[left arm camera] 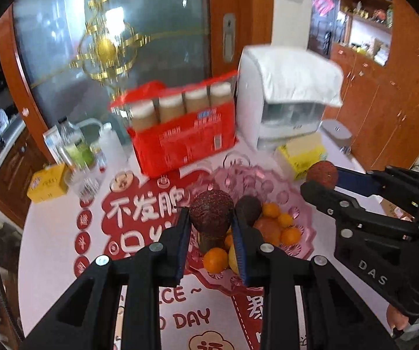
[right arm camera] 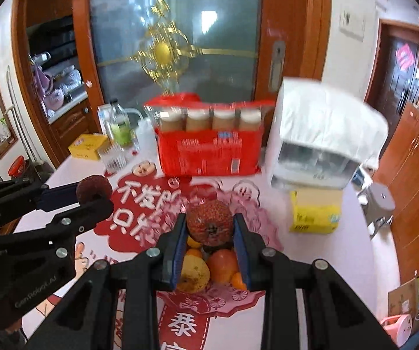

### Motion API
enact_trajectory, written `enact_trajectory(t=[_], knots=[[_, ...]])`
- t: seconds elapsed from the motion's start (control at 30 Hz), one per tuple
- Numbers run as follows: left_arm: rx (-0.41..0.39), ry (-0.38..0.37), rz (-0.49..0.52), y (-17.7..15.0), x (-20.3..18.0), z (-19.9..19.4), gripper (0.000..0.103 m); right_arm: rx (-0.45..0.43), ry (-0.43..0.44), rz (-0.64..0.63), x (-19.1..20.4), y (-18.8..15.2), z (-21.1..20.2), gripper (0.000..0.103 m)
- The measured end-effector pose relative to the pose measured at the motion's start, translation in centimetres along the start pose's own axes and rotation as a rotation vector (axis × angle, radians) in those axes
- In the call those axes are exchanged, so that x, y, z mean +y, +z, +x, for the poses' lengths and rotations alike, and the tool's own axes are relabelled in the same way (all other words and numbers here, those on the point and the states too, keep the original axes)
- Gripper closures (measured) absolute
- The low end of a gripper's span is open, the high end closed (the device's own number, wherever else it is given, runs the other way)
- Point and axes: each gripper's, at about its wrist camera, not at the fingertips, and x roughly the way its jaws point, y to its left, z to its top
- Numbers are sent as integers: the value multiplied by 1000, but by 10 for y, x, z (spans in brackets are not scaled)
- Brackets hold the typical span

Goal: Organize fruits
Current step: 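Carry the red fruit in the right tool over the pink bowl, then open the right tool to drop the red fruit into the bowl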

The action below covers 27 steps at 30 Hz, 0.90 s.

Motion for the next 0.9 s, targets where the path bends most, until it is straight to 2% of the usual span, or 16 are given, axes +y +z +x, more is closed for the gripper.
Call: enact_trajectory(t=[0.27,0.47,0.6,0.67,0.7,0.73,0.77,0.83,0.9], knots=[[161,22,-15,-16,-10,85,77,124,1,25,-21,-25,64,71],[231,15,-15,-27,-16,124,77,218,17,41,-29,-47,107,71],[261,23,-12,-32,-17,138,75,256,28,36,-27,-56,121,71],[265,26,-20,-33,-15,139,63,265,33,34,-26,-58,124,70],[265,31,-25,-34,-14,139,49,267,35,33,-26,-60,124,70],[254,55,-31,-34,-13,138,41,265,35,31,-26,-60,124,69],[246,69,-31,-34,-11,136,37,259,24,28,-26,-61,123,68],[239,80,-39,-34,-7,133,22,255,13,25,-27,-61,122,66],[237,60,-59,-36,-1,127,18,254,9,29,-29,-61,120,64]])
